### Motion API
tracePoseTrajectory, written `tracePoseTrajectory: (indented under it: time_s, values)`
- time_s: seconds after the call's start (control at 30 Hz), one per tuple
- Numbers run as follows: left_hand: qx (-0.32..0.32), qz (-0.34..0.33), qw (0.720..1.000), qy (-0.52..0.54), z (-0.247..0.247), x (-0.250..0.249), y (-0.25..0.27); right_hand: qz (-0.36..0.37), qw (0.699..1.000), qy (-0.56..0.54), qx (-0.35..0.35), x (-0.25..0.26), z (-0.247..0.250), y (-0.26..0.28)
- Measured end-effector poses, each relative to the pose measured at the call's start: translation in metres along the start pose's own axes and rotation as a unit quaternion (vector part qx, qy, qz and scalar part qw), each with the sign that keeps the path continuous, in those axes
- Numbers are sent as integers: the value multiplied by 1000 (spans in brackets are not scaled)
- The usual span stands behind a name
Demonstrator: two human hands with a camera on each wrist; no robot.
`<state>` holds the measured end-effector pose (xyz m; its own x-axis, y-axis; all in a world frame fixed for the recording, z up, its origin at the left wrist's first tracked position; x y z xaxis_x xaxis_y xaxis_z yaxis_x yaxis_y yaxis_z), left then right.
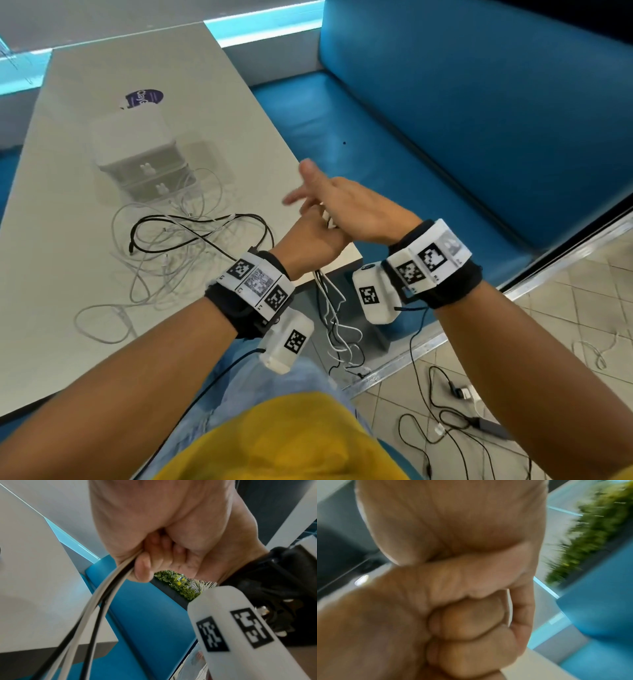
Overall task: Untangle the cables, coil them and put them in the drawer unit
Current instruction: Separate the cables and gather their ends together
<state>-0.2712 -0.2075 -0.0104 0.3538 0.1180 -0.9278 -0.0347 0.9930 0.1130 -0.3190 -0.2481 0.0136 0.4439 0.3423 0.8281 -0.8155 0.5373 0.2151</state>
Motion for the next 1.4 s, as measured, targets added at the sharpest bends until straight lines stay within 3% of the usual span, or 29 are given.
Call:
tracePoseTrajectory:
  time_s: [0.1,0.17,0.23,0.3,0.37,0.43,0.53,0.7,0.77,0.87,1.0,1.1,1.17,1.27,1.4]
  values:
    - [7,16,994,111,1,-2,-5,21,979,-203,-29,-21,8,-2]
    - [-28,41,983,178,8,6,-7,22,938,-347,3,-38,-6,-9]
    - [-55,49,969,235,15,14,-8,10,914,-403,40,-51,-28,-15]
    - [-92,57,958,266,23,20,-9,-8,920,-388,46,-62,-47,-15]
    - [-124,54,958,252,35,26,-13,-43,950,-308,29,-78,-63,-10]
    - [-147,45,974,169,49,28,-13,-60,973,-224,17,-97,-77,-2]
    - [-144,18,989,15,59,26,-7,-77,980,-183,-9,-121,-84,6]
    - [-190,-46,962,-189,101,4,-2,-158,985,-54,-39,-168,-77,28]
    - [-164,-52,946,-274,110,5,-1,-177,982,-22,-54,-174,-75,33]
    - [-73,-64,899,-427,82,4,-2,-175,980,24,-89,-154,-69,30]
    - [61,-102,884,-453,36,6,3,-137,980,43,-138,-116,-57,25]
    - [151,-114,864,-467,3,11,11,-79,988,-14,-130,-103,-50,22]
    - [150,-111,880,-437,-1,10,8,-55,984,-120,-119,-101,-46,20]
    - [137,-81,877,-454,3,4,4,-55,942,-303,-136,-94,-35,23]
    - [124,-58,880,-455,8,0,3,-68,930,-333,-141,-72,-15,25]
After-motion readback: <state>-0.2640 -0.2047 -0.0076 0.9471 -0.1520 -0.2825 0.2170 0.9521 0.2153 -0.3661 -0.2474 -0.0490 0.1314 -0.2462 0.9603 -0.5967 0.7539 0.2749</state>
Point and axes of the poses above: each hand's wrist, its own y-axis away from the middle knuckle, its own z-axis out of the back of the hand, x = y × z, the point moved 6 cm from there along -y, towards the middle knuckle, and after that the axes turned 9 degrees about x, right-handed, at the moved point
